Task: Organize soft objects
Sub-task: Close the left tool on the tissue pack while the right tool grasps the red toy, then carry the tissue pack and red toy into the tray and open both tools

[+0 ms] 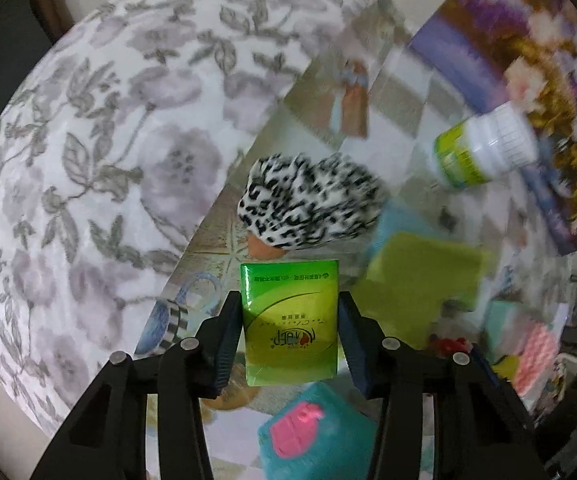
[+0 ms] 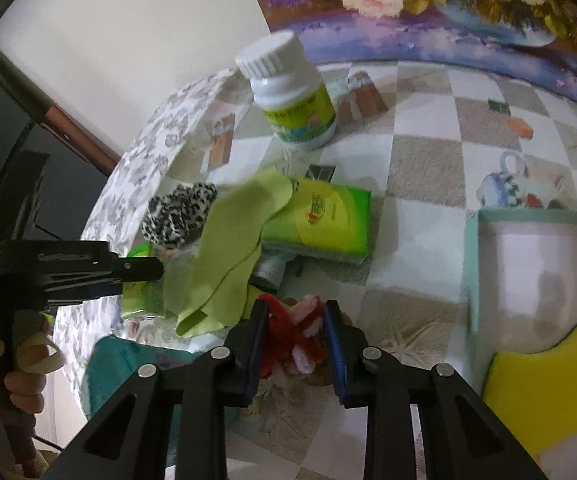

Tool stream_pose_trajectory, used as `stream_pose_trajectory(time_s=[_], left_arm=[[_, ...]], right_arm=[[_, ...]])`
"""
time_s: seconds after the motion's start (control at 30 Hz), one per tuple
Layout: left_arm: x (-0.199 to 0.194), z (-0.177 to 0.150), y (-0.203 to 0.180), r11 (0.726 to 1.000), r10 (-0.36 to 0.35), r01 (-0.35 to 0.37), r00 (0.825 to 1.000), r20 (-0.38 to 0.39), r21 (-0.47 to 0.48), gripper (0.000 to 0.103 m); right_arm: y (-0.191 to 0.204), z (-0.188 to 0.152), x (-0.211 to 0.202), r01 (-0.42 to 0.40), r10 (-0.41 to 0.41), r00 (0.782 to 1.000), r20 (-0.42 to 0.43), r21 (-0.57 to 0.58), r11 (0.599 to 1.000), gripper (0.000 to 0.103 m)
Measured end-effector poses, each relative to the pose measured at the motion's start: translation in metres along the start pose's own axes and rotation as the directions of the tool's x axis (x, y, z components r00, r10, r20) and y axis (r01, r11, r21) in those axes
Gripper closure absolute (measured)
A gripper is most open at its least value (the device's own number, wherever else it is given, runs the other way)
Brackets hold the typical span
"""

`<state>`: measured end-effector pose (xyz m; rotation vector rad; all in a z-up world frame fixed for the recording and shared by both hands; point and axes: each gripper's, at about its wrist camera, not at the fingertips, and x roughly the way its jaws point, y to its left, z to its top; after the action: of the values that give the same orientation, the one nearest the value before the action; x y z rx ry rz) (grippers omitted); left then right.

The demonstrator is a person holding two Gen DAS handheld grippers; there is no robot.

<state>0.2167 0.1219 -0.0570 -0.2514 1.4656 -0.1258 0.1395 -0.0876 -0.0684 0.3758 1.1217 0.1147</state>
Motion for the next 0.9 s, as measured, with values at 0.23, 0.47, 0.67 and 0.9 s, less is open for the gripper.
stream_pose_trajectory(time_s=[0.23,0.47,0.67,0.9], left_arm=[[-0.074,-0.026,-0.025,0.996,-0.084,0.083,0.981,0.174,0.008,0.055],[-0.096,-0.055,-0.084,0.987,-0.156,0.146,0.955,0.251,0.059,0.055],[-0.089,-0.08,-0.129,0.973,-0.217,0.19,0.947,0.237,0.131,0.055],[-0.077,-0.101,-0.168,0.957,-0.231,0.186,0.952,0.198,0.224,0.055]], right_arm=[[-0.005,0.013,-0.043,0.022,-0.023,0.996,0.087,0.016,1.0,0.073],[-0.017,0.023,-0.096,0.031,-0.039,0.979,0.199,0.044,0.999,0.073],[-0.046,0.027,-0.145,0.063,-0.089,0.951,0.295,0.099,0.993,0.073],[-0.095,0.023,-0.189,0.177,-0.24,0.907,0.347,0.204,0.963,0.073]])
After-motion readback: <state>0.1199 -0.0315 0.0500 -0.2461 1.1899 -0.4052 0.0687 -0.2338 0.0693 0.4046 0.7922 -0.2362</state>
